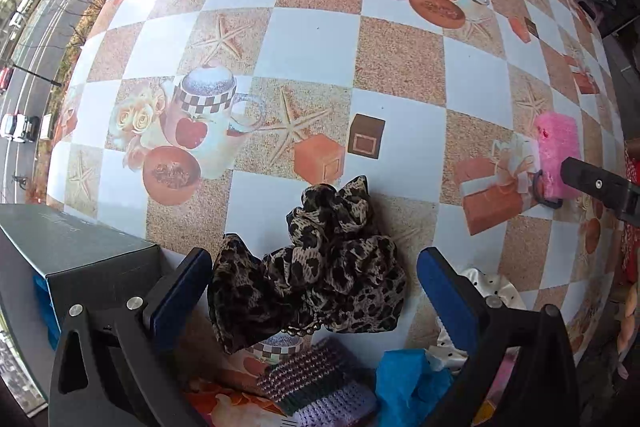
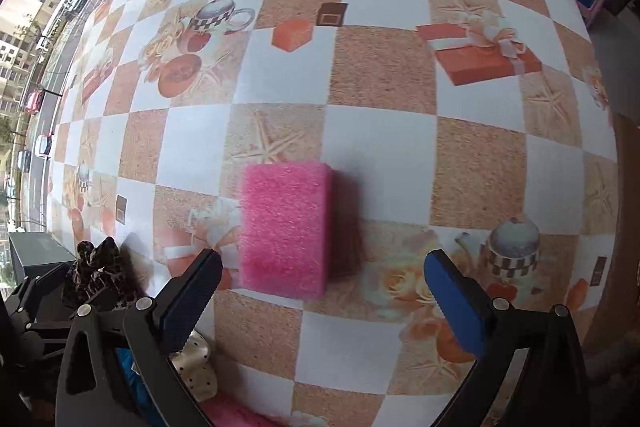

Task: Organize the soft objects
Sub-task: 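Grasp the pink sponge with the right tool while the left tool grasps the leopard-print scrunchie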

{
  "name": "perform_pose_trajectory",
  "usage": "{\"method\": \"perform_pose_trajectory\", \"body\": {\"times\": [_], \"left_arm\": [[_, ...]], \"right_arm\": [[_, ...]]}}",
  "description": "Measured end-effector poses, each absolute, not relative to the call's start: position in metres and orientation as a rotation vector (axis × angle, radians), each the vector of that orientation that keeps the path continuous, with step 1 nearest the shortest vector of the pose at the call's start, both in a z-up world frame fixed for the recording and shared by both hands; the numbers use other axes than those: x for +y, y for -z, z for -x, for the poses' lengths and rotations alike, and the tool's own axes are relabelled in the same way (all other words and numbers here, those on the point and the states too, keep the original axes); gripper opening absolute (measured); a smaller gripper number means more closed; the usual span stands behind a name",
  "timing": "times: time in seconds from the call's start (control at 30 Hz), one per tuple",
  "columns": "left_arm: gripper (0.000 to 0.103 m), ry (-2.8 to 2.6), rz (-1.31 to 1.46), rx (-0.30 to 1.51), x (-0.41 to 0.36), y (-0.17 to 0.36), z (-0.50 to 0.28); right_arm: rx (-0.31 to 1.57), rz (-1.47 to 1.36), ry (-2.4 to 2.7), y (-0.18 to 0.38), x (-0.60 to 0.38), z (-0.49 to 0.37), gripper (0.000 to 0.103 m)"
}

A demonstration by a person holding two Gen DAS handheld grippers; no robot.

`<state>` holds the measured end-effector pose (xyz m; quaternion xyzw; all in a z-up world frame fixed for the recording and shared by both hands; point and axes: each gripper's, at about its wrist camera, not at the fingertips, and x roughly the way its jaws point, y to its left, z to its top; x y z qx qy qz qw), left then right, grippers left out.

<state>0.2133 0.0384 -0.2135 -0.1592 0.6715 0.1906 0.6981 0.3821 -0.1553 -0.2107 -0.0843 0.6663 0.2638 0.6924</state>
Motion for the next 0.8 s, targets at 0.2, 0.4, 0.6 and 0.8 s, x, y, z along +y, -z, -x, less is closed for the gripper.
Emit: {"method": "perform_pose_trajectory", "body": {"times": [0.2, 0.4, 0.6, 0.8], "left_arm": [[0.102, -0.447, 0.376, 1.535, 0.041, 0.233, -0.221], [0.103, -0.443, 0.396, 1.555, 0.043, 0.247, -0.223], [0.102, -0.433, 0.416, 1.588, 0.043, 0.253, -0.233], [0.068, -0.394, 0.407, 1.538, 0.051, 0.248, -0.232]], "right_arm": [[1.511, 0.238, -0.542, 0.229, -0.135, -0.388, 0.103], [1.454, 0.375, -0.570, 0.227, -0.130, -0.371, 0.101], [1.393, 0.404, -0.564, 0.210, -0.149, -0.362, 0.048], [1.451, 0.302, -0.515, 0.207, -0.201, -0.378, 0.047]]}}
